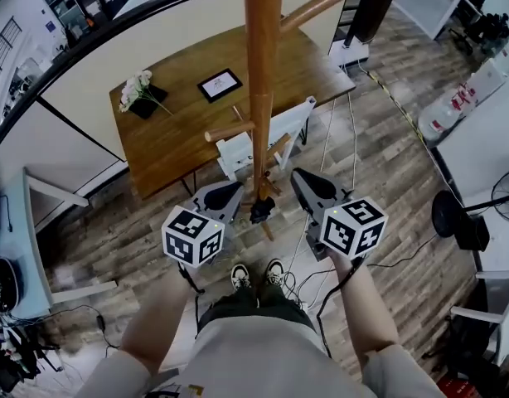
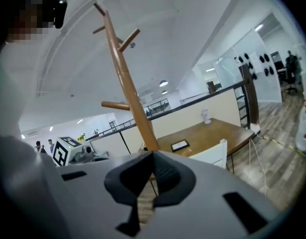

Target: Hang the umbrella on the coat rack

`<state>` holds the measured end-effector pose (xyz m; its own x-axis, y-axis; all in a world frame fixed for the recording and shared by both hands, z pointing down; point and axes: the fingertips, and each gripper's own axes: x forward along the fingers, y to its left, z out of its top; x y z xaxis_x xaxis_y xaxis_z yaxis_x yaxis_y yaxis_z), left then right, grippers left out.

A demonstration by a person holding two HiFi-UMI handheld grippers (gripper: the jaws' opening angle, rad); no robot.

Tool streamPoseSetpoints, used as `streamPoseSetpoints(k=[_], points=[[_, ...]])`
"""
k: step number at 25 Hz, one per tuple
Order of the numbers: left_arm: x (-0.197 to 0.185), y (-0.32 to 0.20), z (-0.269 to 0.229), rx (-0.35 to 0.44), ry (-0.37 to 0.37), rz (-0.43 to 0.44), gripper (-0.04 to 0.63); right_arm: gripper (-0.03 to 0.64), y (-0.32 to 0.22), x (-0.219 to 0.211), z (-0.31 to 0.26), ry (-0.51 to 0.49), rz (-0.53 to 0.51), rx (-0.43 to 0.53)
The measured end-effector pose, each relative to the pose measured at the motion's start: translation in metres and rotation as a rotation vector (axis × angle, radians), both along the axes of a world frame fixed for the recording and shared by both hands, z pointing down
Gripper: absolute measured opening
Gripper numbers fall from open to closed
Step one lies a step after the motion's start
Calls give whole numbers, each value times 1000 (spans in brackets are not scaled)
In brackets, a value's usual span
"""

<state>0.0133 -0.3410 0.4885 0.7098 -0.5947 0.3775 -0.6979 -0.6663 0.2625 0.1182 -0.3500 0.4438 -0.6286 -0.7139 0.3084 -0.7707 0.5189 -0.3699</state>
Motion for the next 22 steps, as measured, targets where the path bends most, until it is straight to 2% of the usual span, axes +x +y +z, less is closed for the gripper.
streamPoseSetpoints(k=[6,15,22], points=[[-5,12,-55,93,-14,22,3,5,15,-6,-69,-4,-8,122],[-14,27,-143,244,38,24,2,3,43,-16,-145,92,-48,290],[-22,48,-203,360,62,20,3,3,62,-7,-183,56,-14,356]])
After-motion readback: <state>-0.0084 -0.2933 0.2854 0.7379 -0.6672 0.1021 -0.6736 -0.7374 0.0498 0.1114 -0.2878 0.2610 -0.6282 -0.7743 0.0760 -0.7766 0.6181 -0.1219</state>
